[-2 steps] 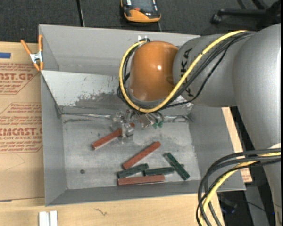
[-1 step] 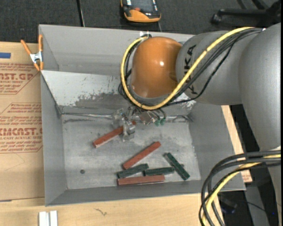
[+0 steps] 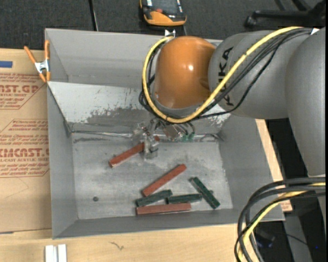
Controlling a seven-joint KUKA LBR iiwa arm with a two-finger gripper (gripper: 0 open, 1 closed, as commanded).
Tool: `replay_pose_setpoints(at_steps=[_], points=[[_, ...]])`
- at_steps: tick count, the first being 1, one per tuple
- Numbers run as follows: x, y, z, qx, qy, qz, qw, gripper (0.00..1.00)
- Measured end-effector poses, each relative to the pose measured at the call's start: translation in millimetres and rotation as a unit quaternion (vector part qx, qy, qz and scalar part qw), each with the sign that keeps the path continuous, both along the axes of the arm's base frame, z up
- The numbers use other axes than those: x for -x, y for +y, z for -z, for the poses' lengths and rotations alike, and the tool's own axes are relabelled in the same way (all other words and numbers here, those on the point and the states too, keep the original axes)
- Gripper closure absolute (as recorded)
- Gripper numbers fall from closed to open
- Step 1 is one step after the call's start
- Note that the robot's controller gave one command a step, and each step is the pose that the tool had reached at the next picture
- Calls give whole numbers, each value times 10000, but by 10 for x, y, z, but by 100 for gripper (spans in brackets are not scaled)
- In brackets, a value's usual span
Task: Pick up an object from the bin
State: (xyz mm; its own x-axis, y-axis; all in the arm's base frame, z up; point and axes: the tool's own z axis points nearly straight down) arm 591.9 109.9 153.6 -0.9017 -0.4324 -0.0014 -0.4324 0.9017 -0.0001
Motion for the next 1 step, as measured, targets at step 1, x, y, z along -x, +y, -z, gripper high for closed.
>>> replay_pose_setpoints(at_steps=[1], points=[[-13,4,-110,-3,-23,0,10000,100]])
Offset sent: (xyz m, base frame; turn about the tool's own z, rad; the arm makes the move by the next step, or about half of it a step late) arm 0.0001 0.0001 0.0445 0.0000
